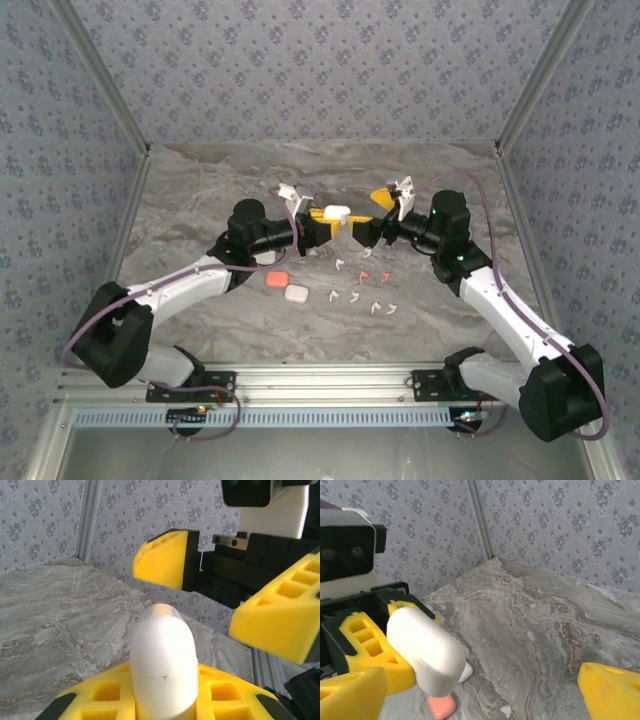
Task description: Insert the wireless bluetooth earbuds into the charging case
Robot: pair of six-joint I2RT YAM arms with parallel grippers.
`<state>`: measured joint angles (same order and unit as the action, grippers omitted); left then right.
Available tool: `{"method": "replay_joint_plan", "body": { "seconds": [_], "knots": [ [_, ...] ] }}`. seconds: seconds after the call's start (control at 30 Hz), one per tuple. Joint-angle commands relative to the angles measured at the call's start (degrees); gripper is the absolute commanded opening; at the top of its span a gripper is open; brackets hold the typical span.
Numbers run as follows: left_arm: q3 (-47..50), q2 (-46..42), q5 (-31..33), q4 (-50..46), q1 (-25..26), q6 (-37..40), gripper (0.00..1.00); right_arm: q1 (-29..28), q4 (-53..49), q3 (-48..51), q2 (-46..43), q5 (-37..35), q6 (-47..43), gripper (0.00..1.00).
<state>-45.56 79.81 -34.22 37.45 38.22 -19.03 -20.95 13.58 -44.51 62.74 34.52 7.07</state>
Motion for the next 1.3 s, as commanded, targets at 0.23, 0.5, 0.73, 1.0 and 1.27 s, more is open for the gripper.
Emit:
{"method": "replay_joint_plan", "body": {
  "seconds": [0.23,0.5,0.73,1.0,1.27],
  "knots": [
    [-2.1,-1.7,-3.5,2.6,0.6,2.8,0.00,-0.8,0.7,-2.4,2.7,-1.7,0.1,1.00],
    [-2.2,-2.0,-4.5,1.5,0.6,5.4,0.01,-0.7,-0.7,-4.1,3.5,-2.5,-0.6,1.00],
    [-2.1,-2.5,-4.7,0.9,0.6,7.4,0.00,-0.2,-2.4,-5.6,4.1,-3.7,-1.7,1.00],
    [-1.8,-2.7,-5.2,1.3,0.6,9.9,0.00,0.4,-4.6,-7.9,5.1,-3.7,-1.9,1.00],
    [0.2,-2.7,-2.0,2.7,0.7,13.7,0.00,1.7,-6.5,-8.3,1.2,-0.5,-1.4,1.00]
  ]
}}
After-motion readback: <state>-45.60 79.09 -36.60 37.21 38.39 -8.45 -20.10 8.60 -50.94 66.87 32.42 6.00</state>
